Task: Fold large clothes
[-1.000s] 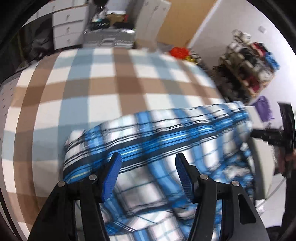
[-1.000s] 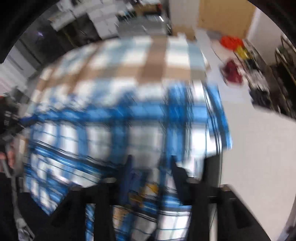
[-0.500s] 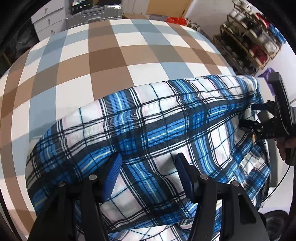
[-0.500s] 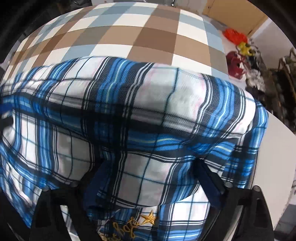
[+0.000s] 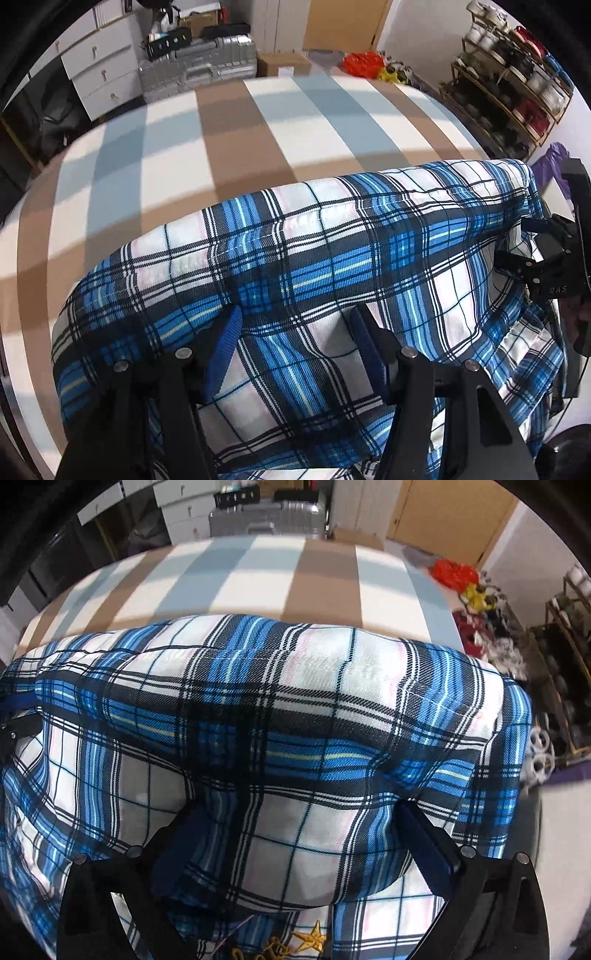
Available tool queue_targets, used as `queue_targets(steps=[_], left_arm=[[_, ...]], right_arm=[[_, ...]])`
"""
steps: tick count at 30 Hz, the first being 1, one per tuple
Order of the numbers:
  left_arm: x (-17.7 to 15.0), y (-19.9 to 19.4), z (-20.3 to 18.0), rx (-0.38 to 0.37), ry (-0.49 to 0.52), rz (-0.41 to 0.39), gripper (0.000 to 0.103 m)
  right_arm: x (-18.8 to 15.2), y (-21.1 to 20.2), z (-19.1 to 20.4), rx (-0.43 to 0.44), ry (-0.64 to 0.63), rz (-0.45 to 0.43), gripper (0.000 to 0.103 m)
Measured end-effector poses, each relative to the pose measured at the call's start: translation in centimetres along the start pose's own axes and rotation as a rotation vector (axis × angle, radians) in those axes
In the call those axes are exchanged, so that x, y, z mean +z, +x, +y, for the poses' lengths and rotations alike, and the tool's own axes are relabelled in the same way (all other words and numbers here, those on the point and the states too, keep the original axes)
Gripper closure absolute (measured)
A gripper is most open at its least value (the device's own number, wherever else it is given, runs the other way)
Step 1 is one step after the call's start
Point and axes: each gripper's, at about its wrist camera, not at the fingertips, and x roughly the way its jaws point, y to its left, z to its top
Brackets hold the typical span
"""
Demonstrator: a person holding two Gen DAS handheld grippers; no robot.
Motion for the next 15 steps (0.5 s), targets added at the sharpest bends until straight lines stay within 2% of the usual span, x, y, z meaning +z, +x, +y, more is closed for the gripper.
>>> queue_targets(steps=[3, 4, 5, 7, 9, 12, 13, 14, 15], left_arm=[[-0.3, -0.3, 0.8, -0.041, 0.001, -0.003, 0.046], [-0.7, -0.5, 0.6, -0.034, 0.012, 0.004, 0.046], [-1.6, -1.0, 0.4, -0.021, 0.028, 0.007, 0.046], [-3.4, -1.7, -0.3, -0.008, 0.083, -0.006, 0.046], [-5.4, -1.8, -1.1, 0.040, 0.150, -0.005, 0.044], [-7.0, -2.0, -0.7, 0.068, 0.144, -0.014, 0.043], [-7.6, -2.4, -0.4, 0.065, 0.120, -0.019, 0.043], [-8.0, -2.9, -0.1, 0.067, 0.091, -0.015, 0.043], [-8.4, -3.4, 0.0, 0.075, 0.069, -0.012, 0.043]], right_arm=[[0.7, -0.4, 0.5, -0.024, -0.034, -0.037, 0.001], [0.6, -1.3, 0.7, -0.030, -0.047, -0.068, 0.007], [0.3, -2.2, 0.8, -0.014, -0.047, -0.095, 0.009], [-1.0, -4.3, 1.4, 0.080, -0.049, -0.143, 0.010], [-2.7, -5.1, 2.8, 0.109, -0.103, -0.147, 0.010], [-5.2, -3.7, 5.1, 0.050, -0.202, -0.097, 0.010], [-6.0, -3.0, 5.0, 0.035, -0.199, -0.075, 0.011], [-6.9, -3.4, 4.5, 0.051, -0.147, -0.101, 0.011], [-7.1, -3.4, 3.9, 0.065, -0.111, -0.078, 0.011]])
